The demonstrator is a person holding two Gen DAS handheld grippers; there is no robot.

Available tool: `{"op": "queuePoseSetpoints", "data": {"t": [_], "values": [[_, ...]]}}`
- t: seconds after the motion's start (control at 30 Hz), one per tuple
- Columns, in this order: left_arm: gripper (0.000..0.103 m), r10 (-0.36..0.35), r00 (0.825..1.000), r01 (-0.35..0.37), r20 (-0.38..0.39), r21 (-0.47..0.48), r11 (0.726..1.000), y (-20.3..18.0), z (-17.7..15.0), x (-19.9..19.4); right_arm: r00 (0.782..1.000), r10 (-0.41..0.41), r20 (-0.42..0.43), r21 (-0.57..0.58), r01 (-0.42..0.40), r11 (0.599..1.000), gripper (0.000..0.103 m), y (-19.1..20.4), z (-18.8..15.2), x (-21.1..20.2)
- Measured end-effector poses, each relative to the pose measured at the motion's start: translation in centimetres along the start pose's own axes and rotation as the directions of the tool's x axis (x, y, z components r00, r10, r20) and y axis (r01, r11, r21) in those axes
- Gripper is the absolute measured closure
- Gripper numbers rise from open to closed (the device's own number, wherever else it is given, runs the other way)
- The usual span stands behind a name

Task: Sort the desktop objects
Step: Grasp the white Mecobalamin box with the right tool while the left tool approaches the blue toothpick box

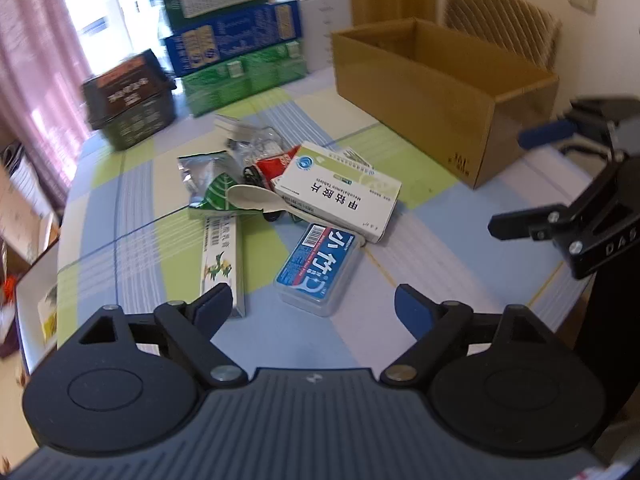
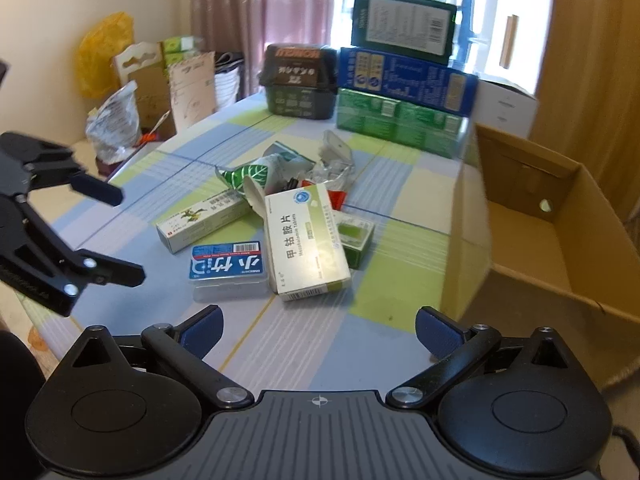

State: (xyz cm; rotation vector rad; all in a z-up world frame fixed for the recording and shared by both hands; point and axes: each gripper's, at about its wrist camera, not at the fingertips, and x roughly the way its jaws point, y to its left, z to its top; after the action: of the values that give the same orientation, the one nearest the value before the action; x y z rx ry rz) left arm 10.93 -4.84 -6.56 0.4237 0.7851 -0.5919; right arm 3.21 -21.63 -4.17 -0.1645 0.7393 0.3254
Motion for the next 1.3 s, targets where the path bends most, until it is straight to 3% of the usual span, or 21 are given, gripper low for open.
{"op": "queuePoseSetpoints", "data": {"t": [0.03, 0.1, 0.4, 0.53, 0.9, 1.17, 1.23, 1.3], "values": [[0.02, -0.001, 1.0, 0.002, -0.009, 0.019, 1.0, 0.2, 0.0, 0.8, 1.0, 0.013, -0.007, -0.009, -0.013, 1.0, 0.016, -0.1, 0.1, 0.5], [0.022, -0.007, 1.0, 0.009, -0.028, 0.056, 0.998, 0.6, 0.1, 2.3, 0.999, 0.041, -0.017, -0.022, -0.041, 0.999, 0.019, -0.4, 0.3, 1.6], [0.024, -0.045, 0.997, 0.053, -0.06, 0.141, 0.989, 1.3, 0.1, 7.0, 0.998, 0.048, -0.05, -0.15, -0.055, 0.987, 0.019, -0.1, 1.8, 7.0], [0.025, -0.045, 0.997, 0.057, -0.069, 0.177, 0.983, 1.3, 0.0, 8.6, 0.995, 0.046, -0.083, -0.14, -0.057, 0.989, 0.019, -0.7, 2.4, 9.6], [0.045, -0.082, 0.993, 0.095, -0.086, 0.157, 0.983, 1.8, 0.3, 11.4, 0.992, 0.056, -0.109, -0.142, -0.071, 0.987, 0.019, -0.6, 4.2, 13.3], [0.046, -0.054, 0.996, 0.063, -0.077, 0.128, 0.99, 2.4, -0.1, 11.4, 0.989, 0.045, -0.137, -0.142, -0.065, 0.988, 0.02, -0.5, 4.0, 14.9], [0.046, -0.05, 0.996, 0.06, -0.078, 0.131, 0.99, 2.4, -0.1, 11.4, 0.988, 0.047, -0.145, -0.126, -0.065, 0.99, 0.033, -0.6, 4.1, 15.0], [0.047, -0.047, 0.996, 0.057, -0.081, 0.135, 0.989, 2.4, -0.2, 11.3, 0.987, 0.05, -0.15, -0.106, -0.066, 0.992, 0.034, -0.7, 4.2, 14.8]]}}
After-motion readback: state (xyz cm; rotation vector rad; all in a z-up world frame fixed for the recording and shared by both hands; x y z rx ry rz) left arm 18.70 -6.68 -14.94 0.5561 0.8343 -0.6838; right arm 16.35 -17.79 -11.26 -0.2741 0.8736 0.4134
